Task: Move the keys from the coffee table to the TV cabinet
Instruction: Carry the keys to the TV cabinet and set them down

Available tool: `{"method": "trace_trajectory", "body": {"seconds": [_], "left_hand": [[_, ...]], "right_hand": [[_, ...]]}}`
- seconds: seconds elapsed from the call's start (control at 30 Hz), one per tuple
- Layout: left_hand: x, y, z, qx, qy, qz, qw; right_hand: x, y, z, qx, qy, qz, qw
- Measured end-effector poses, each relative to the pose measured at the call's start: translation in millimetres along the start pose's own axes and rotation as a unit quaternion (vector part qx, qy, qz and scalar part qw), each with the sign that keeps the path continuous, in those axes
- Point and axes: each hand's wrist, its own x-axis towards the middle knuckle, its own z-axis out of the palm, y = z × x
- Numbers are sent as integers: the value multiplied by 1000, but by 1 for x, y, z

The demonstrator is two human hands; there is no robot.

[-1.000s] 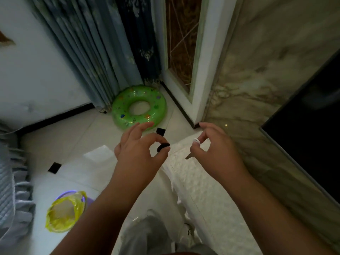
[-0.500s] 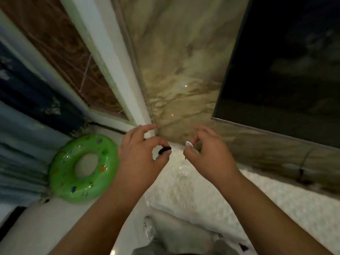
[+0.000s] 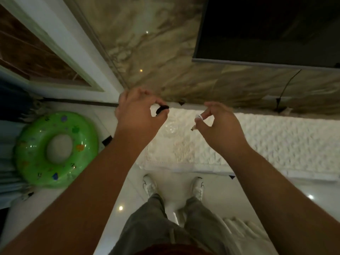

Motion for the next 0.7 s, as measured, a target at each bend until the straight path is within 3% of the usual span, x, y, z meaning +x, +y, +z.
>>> {"method": "trace_trajectory", "body": {"seconds": [0.13, 0.47, 0.7], "left_hand": [[-6, -22, 31, 15, 18, -35, 999], [16, -70, 125, 37, -24, -100, 994], [40, -105, 196, 33, -23, -108, 993]], "right_hand": [[12, 27, 38, 1, -33, 15, 999], [61, 100, 136, -18, -114, 41, 992], [89, 150, 207, -6, -112, 74, 991]]}}
